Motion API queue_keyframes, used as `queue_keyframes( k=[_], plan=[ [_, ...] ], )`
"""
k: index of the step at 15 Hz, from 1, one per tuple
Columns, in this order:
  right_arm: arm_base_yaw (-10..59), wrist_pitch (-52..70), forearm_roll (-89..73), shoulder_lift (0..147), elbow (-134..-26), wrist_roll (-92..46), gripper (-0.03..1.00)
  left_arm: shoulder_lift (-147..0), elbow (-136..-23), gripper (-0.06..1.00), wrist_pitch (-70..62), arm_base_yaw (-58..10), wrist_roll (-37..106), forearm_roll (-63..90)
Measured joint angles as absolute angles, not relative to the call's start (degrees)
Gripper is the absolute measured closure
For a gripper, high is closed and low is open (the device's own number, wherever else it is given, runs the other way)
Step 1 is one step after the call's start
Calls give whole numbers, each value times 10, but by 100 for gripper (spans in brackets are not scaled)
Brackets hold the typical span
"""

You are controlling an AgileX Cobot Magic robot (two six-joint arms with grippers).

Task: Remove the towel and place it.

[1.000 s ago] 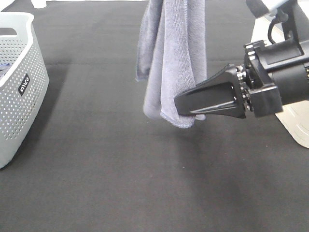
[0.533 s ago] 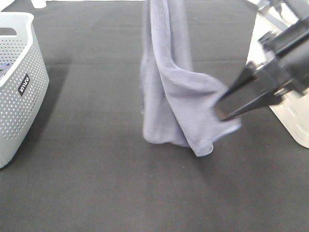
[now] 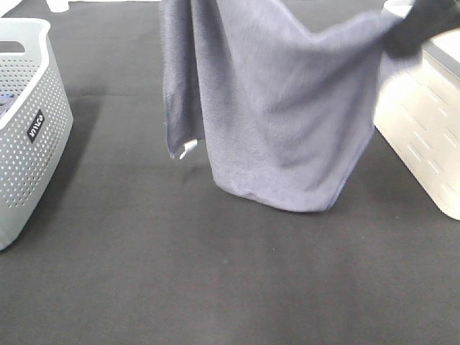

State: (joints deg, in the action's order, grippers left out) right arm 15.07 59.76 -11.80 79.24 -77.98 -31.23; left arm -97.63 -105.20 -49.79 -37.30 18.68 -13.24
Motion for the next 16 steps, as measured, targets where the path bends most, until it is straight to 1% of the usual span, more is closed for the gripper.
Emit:
queue_keyframes(
  k=[4, 6, 8, 9, 11, 13, 14, 15, 16],
  plan=[
    [151, 515, -78, 871, -864, -312, 96, -1022, -1052, 94, -430, -373, 41, -266],
    [151, 462, -73, 923, -905, -317, 96, -1048, -1052, 94, -382, -360, -11, -320],
    [151, 403, -73, 974, -958, -335, 96, -1073, -1052, 94, -312, -317, -68, -348],
    [151, 336, -73, 1034, -1016, -343, 96, -1087, -1052, 94, -226, -266, -91, -355],
    [151, 293, -73, 1089, -1082, -345, 96, -1100, -1052, 94, -164, -234, -97, -359],
    [151, 282, -73, 1131, -1106, -345, 96, -1125, -1053, 94, -172, -227, -98, -363],
    [151, 281, -73, 1149, -1106, -345, 96, -1143, -1053, 94, -197, -229, -99, -363],
    [151, 290, -73, 1167, -1103, -345, 96, -1165, -1053, 94, -242, -235, -94, -363],
    [151, 325, -73, 1179, -1097, -345, 96, -1181, -1053, 94, -295, -243, -77, -359]
  ],
)
